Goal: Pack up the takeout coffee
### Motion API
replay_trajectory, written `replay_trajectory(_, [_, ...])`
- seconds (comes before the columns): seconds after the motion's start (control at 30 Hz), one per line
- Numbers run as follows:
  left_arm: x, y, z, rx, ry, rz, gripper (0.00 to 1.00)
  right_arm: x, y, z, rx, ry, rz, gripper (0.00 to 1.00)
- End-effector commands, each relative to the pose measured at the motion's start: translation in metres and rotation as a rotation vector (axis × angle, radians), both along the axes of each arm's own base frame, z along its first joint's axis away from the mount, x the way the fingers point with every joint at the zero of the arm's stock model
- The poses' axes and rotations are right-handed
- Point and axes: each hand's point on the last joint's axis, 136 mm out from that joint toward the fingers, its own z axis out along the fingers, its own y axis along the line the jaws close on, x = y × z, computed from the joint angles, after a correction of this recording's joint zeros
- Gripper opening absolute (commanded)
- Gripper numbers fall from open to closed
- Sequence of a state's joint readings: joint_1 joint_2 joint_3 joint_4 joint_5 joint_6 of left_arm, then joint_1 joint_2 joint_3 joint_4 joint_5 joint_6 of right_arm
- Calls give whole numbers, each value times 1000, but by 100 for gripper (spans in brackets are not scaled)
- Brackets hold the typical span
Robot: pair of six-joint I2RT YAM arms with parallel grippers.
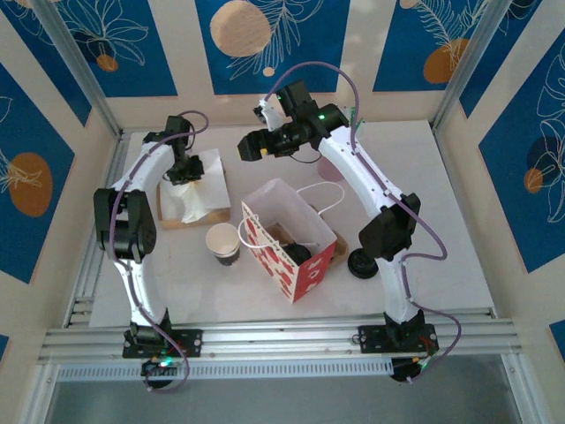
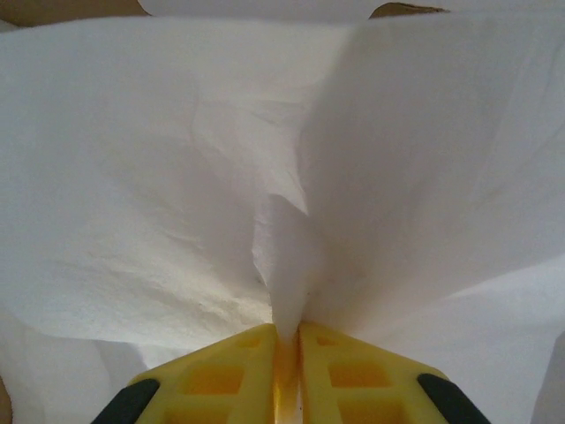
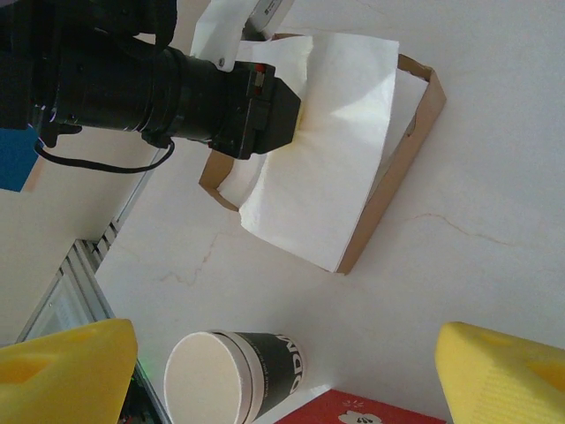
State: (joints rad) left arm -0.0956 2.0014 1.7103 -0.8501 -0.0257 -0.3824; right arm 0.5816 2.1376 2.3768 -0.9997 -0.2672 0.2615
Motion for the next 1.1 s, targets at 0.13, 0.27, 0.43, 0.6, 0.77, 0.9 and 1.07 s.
replay_trajectory(0.13, [-7, 2, 16, -22, -16, -7, 14, -4, 1, 1, 12, 16, 26, 88])
replay_trajectory(0.27, [-8, 2, 18, -22, -21, -6, 15, -4, 2, 0, 12, 20, 28, 88])
replay_trajectory(0.43, [-9, 2, 17, -25, -19, -7, 8, -4, 2, 0, 15, 19, 31, 87])
replay_trajectory(0.6, [-10, 3, 17, -22, -21, -6, 0, -5, 2, 0, 14, 21, 32, 87])
replay_trajectory(0.77, [-11, 4, 30, -18, -52, 3, 0, -6, 2, 3, 17, 16, 35, 87])
replay_trajectory(0.9, [-13, 6, 55, -27, -118, 26, 0, -9, 4, 7, 21, 9, 40, 87])
replay_trajectory(1.07, [-13, 1, 86, -87, -198, 44, 0, -13, 5, 12, 26, -2, 49, 87])
